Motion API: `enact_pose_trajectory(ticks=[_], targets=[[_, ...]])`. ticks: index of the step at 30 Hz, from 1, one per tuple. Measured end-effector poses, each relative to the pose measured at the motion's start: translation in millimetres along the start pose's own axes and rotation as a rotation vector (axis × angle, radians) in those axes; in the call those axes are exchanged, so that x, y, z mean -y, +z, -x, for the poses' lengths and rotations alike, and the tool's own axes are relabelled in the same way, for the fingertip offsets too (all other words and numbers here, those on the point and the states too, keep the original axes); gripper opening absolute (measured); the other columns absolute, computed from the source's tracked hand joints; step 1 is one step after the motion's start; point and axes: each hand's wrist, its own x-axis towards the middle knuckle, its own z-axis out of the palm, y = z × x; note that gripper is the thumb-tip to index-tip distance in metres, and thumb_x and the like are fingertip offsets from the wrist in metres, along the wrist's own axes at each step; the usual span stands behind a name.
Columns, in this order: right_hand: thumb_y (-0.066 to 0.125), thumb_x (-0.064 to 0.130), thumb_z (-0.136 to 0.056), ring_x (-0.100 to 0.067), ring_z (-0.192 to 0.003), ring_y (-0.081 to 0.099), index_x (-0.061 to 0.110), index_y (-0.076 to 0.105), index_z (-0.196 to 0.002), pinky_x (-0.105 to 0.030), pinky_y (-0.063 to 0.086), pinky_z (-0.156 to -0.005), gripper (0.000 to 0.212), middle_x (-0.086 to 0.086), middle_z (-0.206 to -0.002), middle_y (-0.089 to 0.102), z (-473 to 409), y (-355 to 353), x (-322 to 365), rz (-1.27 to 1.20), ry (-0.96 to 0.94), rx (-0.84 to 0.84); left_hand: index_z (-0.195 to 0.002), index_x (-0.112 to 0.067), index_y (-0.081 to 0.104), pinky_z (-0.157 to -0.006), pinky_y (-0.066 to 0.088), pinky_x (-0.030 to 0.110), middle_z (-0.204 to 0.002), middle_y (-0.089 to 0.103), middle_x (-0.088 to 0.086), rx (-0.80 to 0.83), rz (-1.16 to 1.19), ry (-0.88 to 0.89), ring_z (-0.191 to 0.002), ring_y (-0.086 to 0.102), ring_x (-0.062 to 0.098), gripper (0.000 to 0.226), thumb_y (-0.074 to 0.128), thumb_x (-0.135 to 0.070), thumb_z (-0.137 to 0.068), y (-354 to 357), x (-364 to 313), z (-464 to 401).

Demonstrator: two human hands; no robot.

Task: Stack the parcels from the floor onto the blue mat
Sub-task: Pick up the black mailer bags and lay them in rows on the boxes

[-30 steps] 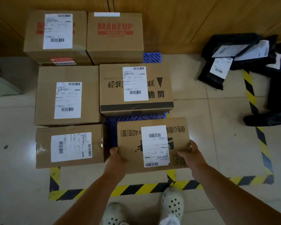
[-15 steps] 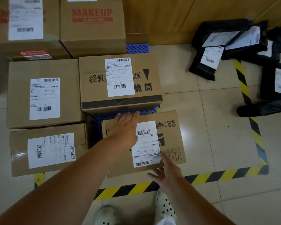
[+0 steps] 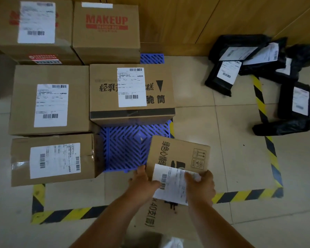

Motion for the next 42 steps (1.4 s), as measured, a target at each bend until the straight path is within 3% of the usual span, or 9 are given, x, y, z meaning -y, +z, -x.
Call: enact_pose_trajectory(ticks=[4,11,15,20,22,25,28,32,42], targets=[[0.053,0.043,-0.088,-0.029,-0.121,0.041,0.024,0.035,-0.137,-0.044,0.032,-0.1,0.055,-0.006,-0.134,0.047,0.0,-5.4,19.5,0.332,-0.303,0.041,-0.128,-0.014,0.035,-0.079,0.048,0.037,-0.123,0.05,0.009,0.122,0.638,-0.328,-0.107,0.052,0.027,0.049,0.063,-0.016,-0.087,9.3,8.8,20.7],[0.035,0.051,-0.086,-0.022,-0.127,0.037,0.029,0.033,-0.14,-0.042,0.02,-0.109,0.058,0.003,-0.136,0.045,3.2,33.1,82.7,0.686,-0.895,0.216,-0.132,-0.016,0.044,-0.105,0.032,0.048,-0.135,0.047,0.014,0.159,1.207,-0.603,-0.125,0.047,0.036,0.047,0.059,-0.033,-0.091,18.1,13.3,23.6],[0.044,0.045,-0.091,-0.024,-0.135,0.028,0.027,0.022,-0.146,-0.048,0.006,-0.116,0.062,0.001,-0.141,0.038,11.4,60.2,106.5,0.818,-1.088,0.269,-0.143,-0.017,0.035,-0.116,0.019,0.042,-0.149,0.035,0.017,0.108,1.501,-0.659,-0.139,0.031,0.033,0.06,0.052,-0.043,-0.092,14.2,7.9,12.1],[0.052,0.041,-0.091,-0.021,-0.146,0.009,0.023,0.009,-0.151,-0.043,-0.007,-0.118,0.076,-0.002,-0.155,0.02,8.3,77.0,112.4,0.763,-1.171,0.362,-0.128,-0.006,0.046,-0.103,0.038,0.045,-0.113,0.057,0.015,-0.11,1.323,-0.578,-0.113,0.056,0.034,0.045,0.061,-0.023,-0.089,13.8,19.8,-5.5],[0.053,0.04,-0.091,-0.018,-0.147,-0.005,0.024,0.003,-0.152,-0.038,-0.011,-0.118,0.08,0.0,-0.16,0.006,2.8,70.8,103.4,0.695,-1.178,0.328,-0.121,0.001,0.046,-0.098,0.043,0.043,-0.116,0.057,0.018,-0.176,1.265,-0.568,-0.108,0.058,0.033,0.04,0.063,-0.017,-0.088,7.1,22.8,-6.2],[0.059,0.043,-0.084,-0.025,-0.147,-0.008,0.022,-0.001,-0.151,-0.039,-0.008,-0.116,0.092,-0.004,-0.159,-0.001,-2.9,54.5,76.6,0.566,-0.957,0.179,-0.119,-0.001,0.038,-0.095,0.041,0.041,-0.124,0.046,0.02,-0.513,0.99,-0.487,-0.106,0.047,0.033,0.047,0.067,-0.006,-0.082,-8.0,29.7,-4.2],[0.067,0.049,-0.075,-0.03,-0.146,-0.005,0.016,-0.009,-0.149,-0.051,0.005,-0.119,0.112,-0.007,-0.157,-0.007,-4.9,44.6,51.2,0.523,-0.606,0.152,-0.138,0.001,0.033,-0.099,0.033,0.05,-0.135,0.037,0.027,-0.782,0.356,-0.233,-0.12,0.035,0.042,0.064,0.063,-0.004,-0.082,-24.9,36.6,2.8],[0.08,0.046,-0.063,-0.035,-0.138,0.017,0.016,-0.009,-0.148,-0.053,0.029,-0.11,0.126,-0.008,-0.154,0.004,-9.6,46.4,40.1,0.323,-0.321,0.212,-0.146,-0.014,0.027,-0.104,0.029,0.047,-0.144,0.036,0.014,-0.646,0.062,-0.097,-0.127,0.033,0.036,0.069,0.057,-0.01,-0.085,-45.1,33.4,-5.9],[0.08,0.048,-0.064,-0.029,-0.13,0.022,0.026,-0.009,-0.147,-0.046,0.036,-0.104,0.124,-0.009,-0.144,0.009,-13.5,59.0,57.6,0.43,-0.582,0.273,-0.138,-0.013,0.039,-0.099,0.038,0.053,-0.134,0.042,0.016,-0.609,0.149,-0.115,-0.122,0.039,0.038,0.06,0.055,-0.005,-0.081,-72.1,40.2,-19.7]])
